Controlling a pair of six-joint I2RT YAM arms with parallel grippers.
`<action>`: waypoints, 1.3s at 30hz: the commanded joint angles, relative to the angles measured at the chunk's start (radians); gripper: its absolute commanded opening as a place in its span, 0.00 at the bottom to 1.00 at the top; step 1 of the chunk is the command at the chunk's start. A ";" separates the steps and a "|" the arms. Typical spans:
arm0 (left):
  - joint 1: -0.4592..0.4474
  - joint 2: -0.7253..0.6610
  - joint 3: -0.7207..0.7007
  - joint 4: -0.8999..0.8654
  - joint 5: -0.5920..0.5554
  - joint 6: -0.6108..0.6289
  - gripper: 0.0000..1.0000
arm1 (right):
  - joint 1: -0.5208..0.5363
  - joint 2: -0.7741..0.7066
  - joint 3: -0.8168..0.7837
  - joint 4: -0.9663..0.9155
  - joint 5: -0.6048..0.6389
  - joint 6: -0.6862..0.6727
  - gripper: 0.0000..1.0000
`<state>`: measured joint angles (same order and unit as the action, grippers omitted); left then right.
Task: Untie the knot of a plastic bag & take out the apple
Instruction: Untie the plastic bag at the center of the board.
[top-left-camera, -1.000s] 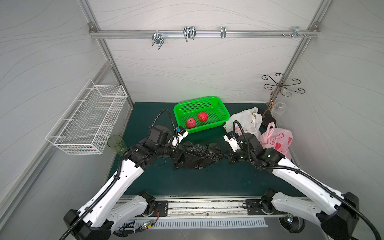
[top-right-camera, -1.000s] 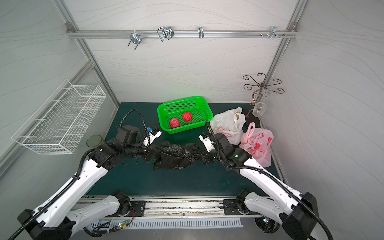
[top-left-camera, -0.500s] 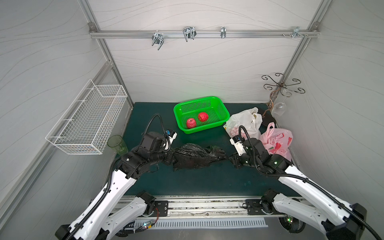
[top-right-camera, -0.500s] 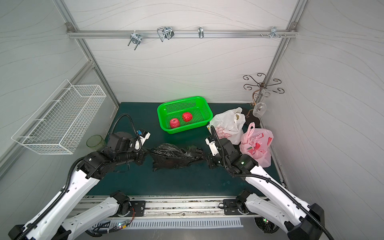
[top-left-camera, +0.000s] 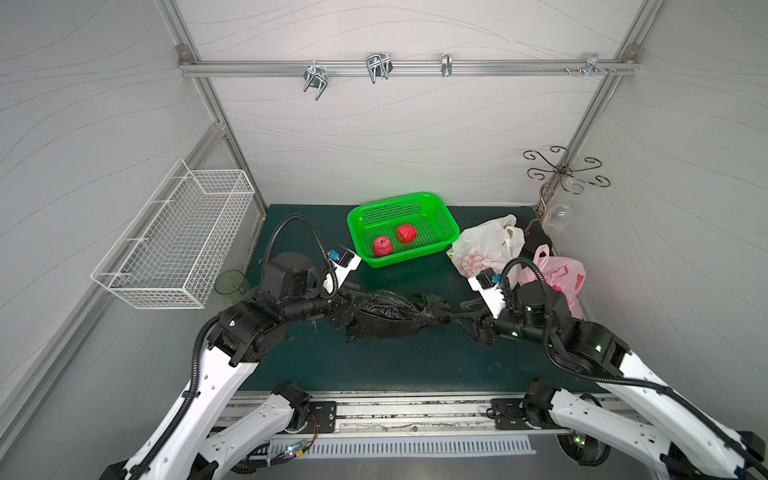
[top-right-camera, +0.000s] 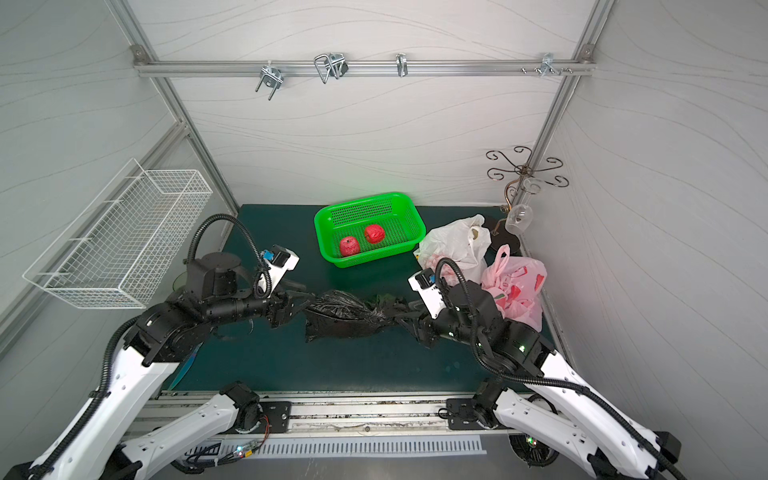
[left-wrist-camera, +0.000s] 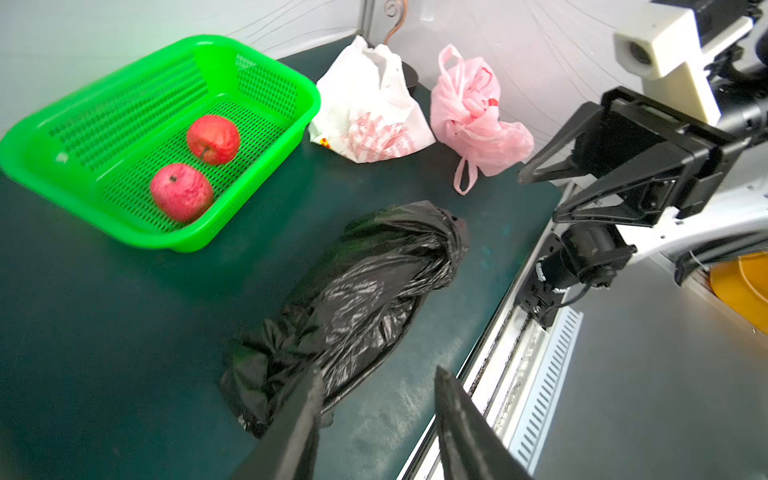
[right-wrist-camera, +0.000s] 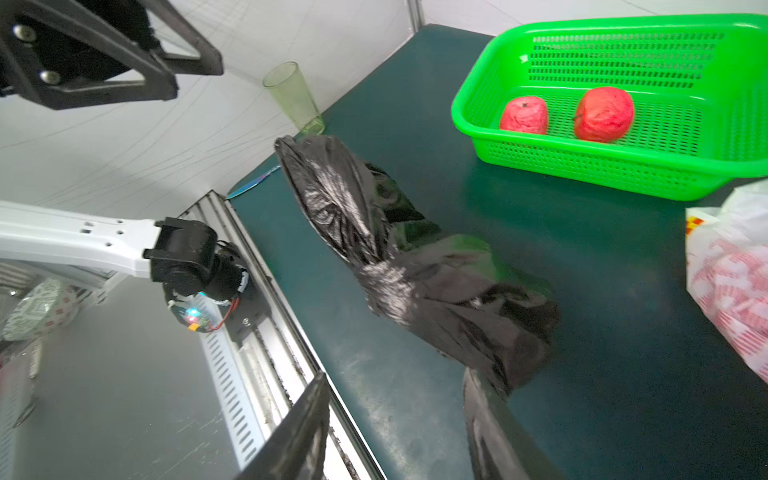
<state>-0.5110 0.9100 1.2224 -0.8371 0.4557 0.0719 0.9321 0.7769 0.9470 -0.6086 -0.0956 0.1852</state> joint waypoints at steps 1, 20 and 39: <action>-0.015 0.087 0.044 0.036 0.120 0.108 0.45 | 0.064 0.096 0.042 -0.029 0.045 -0.077 0.53; -0.200 0.460 0.158 -0.060 -0.211 0.293 0.42 | 0.129 0.383 0.166 -0.042 0.165 -0.126 0.47; -0.222 0.465 0.138 -0.051 -0.365 0.274 0.00 | 0.122 0.431 0.180 0.005 0.250 -0.124 0.42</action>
<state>-0.7280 1.3849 1.3392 -0.8848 0.1017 0.3367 1.0546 1.1954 1.1099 -0.6266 0.1787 0.0662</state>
